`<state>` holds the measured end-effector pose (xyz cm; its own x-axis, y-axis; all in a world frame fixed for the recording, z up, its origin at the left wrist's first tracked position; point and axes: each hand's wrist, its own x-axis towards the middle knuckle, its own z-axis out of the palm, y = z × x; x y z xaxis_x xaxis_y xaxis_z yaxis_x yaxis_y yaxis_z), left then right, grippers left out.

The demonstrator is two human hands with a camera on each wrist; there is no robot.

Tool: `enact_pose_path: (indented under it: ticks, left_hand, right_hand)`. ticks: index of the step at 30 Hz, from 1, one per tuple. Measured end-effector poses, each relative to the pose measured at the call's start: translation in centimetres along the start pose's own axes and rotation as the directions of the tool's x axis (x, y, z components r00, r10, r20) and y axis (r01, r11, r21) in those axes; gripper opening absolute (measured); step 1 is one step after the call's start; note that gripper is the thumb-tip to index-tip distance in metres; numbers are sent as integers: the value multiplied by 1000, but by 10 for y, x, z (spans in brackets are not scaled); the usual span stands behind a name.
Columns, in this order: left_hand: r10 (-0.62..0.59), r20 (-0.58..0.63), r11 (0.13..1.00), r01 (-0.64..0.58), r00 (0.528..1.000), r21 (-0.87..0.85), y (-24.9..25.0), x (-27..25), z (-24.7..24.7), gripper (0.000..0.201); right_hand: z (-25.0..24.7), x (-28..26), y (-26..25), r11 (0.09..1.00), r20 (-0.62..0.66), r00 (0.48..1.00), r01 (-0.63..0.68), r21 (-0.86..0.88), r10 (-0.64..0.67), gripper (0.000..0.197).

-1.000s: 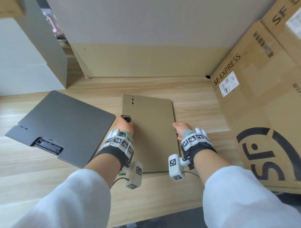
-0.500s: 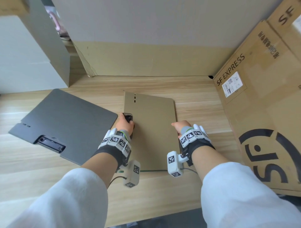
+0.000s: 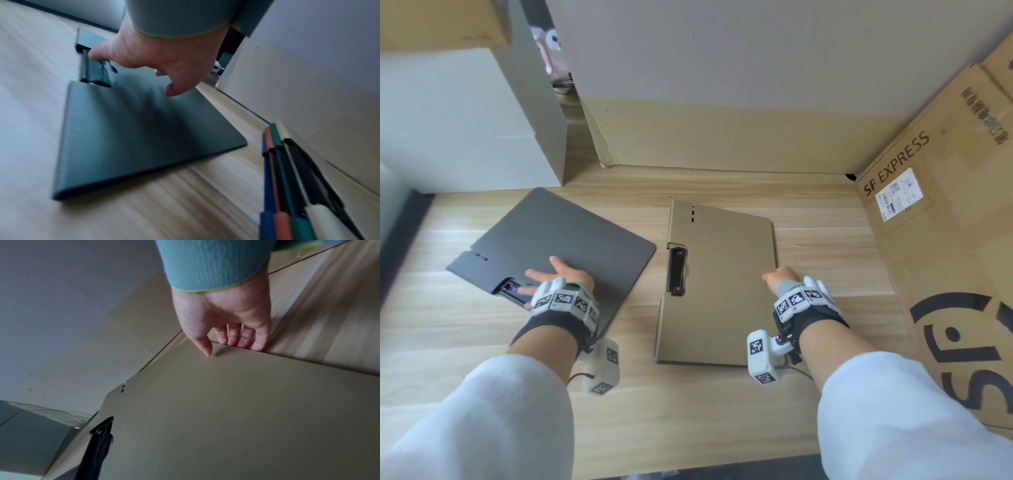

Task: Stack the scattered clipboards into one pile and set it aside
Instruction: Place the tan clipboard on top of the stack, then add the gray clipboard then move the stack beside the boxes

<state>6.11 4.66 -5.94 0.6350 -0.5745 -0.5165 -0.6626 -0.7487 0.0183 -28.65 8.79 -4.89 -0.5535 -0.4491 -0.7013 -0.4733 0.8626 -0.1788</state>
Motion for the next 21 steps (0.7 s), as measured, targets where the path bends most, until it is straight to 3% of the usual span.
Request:
enact_pose_path:
  ticks: [3, 7, 16, 19, 21]
  left_hand:
    - [19, 74, 999, -22, 997, 40, -17, 12, 7, 58]
    - [71, 73, 989, -80, 995, 127, -31, 10, 20, 73]
    - [197, 44, 977, -200, 979, 73, -52, 8, 19, 69]
    - [192, -46, 976, -196, 980, -93, -56, 8, 10, 65]
    - [59, -148, 964, -95, 987, -250, -54, 11, 3, 51]
  right_hand:
    - [2, 1, 1, 1000, -25, 1000, -3, 12, 3, 56]
    - [5, 3, 4, 999, -38, 999, 8, 37, -7, 56]
    - [8, 6, 8, 999, -93, 995, 39, 11, -38, 54]
    - [7, 6, 9, 999, -92, 994, 52, 3, -52, 55]
    - [7, 6, 10, 998, -87, 994, 63, 4, -62, 56]
